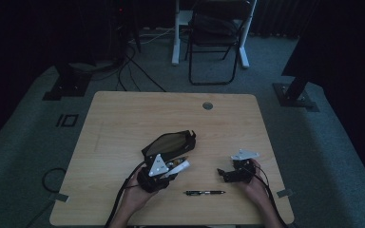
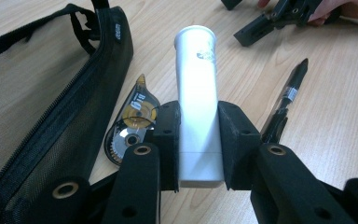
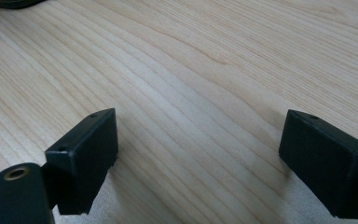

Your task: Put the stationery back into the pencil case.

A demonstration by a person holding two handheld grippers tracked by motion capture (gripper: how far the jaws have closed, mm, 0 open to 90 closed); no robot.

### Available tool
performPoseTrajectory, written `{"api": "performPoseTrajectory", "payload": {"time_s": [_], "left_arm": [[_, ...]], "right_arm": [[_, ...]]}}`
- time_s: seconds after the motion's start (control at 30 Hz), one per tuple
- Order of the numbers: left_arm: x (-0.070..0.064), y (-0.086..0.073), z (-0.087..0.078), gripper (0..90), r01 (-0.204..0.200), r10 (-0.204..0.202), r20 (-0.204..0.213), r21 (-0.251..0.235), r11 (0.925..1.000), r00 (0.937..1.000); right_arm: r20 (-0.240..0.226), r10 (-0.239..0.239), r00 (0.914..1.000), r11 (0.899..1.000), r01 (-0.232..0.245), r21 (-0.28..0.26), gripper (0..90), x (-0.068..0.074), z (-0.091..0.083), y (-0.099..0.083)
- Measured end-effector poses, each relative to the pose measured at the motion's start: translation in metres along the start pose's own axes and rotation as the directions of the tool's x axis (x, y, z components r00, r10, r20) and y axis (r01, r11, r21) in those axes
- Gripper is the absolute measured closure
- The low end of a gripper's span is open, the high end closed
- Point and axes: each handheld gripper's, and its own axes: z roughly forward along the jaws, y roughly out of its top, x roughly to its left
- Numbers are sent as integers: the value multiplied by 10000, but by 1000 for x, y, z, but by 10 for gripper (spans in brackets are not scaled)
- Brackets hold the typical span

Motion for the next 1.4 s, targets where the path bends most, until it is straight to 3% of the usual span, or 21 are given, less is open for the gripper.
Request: {"api": "performPoseTrajectory", "payload": {"time_s": [0.87,1.4], "left_arm": [[5,17,-15,712,-216,215,-19,-330,9992,9998],[22,29,-28,712,-323,311,-198,-650,9974,9993]], "right_arm": [[-1,-2,10000,10000,2,-1,116,0,0,0],[-1,-2,10000,10000,2,0,116,0,0,0]]}}
